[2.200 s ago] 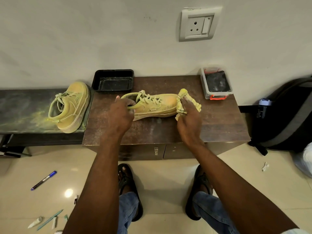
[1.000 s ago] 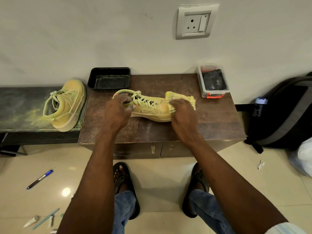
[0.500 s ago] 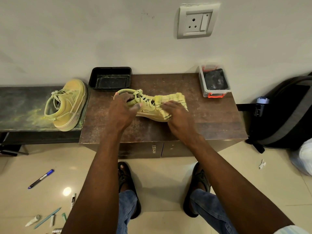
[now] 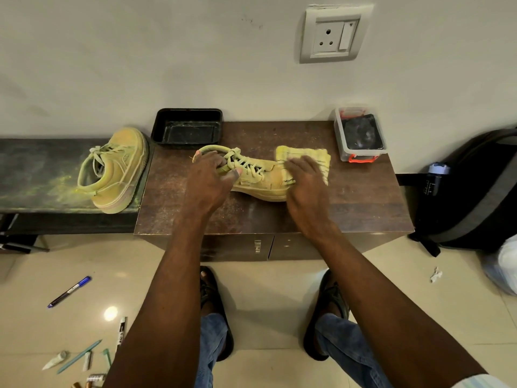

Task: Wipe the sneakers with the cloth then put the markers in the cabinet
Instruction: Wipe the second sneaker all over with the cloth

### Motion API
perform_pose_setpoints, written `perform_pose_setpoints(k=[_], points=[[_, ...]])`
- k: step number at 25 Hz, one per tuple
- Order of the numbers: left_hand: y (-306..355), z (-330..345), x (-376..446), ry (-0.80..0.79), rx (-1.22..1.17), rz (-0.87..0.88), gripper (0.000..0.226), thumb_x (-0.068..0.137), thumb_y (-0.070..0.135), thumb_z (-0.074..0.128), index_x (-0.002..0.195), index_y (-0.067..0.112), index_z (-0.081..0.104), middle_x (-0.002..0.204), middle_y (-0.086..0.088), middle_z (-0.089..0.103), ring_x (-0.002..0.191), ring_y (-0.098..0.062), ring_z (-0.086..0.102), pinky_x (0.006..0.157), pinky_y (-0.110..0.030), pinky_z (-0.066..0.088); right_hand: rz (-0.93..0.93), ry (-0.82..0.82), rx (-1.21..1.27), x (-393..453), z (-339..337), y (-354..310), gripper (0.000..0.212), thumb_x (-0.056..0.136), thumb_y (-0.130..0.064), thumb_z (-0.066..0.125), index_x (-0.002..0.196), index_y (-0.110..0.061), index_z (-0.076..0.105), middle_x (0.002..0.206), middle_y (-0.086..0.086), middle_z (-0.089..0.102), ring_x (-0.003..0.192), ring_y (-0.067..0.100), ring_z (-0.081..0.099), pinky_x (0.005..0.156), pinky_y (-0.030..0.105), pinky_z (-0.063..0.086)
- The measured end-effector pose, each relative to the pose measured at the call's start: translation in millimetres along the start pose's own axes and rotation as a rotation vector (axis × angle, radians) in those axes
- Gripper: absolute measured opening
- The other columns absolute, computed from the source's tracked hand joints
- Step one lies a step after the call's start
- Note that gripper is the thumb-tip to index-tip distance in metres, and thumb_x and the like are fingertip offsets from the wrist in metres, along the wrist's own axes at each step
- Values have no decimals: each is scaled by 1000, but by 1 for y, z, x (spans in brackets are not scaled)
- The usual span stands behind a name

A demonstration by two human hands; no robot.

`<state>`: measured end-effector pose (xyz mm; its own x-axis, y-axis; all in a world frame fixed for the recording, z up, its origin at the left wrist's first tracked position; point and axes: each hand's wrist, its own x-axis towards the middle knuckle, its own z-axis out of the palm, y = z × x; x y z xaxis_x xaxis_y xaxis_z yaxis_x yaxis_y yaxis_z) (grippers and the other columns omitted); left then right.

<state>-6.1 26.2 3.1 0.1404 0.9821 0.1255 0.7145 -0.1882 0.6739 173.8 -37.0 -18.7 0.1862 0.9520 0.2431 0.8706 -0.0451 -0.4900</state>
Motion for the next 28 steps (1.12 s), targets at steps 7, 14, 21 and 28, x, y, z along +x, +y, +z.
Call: perform_pose_setpoints(k=[7, 14, 21, 28], points=[[-3, 1, 2, 7, -14, -29, 24, 77, 23, 70, 66, 11, 52, 69, 6, 50, 69, -11, 44, 64, -18, 32, 25, 1, -44, -1, -4, 0, 54, 70, 4, 41, 119, -2, 63, 125, 13, 62, 125, 33, 44, 108, 37, 33], [-2, 0, 3, 12, -40, -36, 30, 74, 22, 67, 57, 18, 42, 60, 5, 47, 60, -10, 40, 68, -29, 40, 48, 16, -23, -1, -5, 1, 49, 68, 6, 47, 113, 0, 66, 118, 15, 65, 118, 33, 51, 106, 44, 40], [4, 1, 1, 43, -30, -45, 27, 75, 19, 68, 59, 13, 46, 66, -3, 54, 65, -17, 48, 80, -33, 42, 215, 43, 79, 1, -12, 16, 53, 70, 8, 48, 120, -3, 62, 124, 14, 62, 119, 29, 53, 104, 33, 36], [10, 7, 1, 66, 8, -20, 24, 77, 21, 68, 63, 9, 54, 68, 2, 50, 70, -16, 46, 58, -25, 35, 166, -27, 113, -3, -11, 26, 52, 73, 5, 47, 121, -6, 63, 125, 12, 62, 120, 28, 53, 107, 35, 37]])
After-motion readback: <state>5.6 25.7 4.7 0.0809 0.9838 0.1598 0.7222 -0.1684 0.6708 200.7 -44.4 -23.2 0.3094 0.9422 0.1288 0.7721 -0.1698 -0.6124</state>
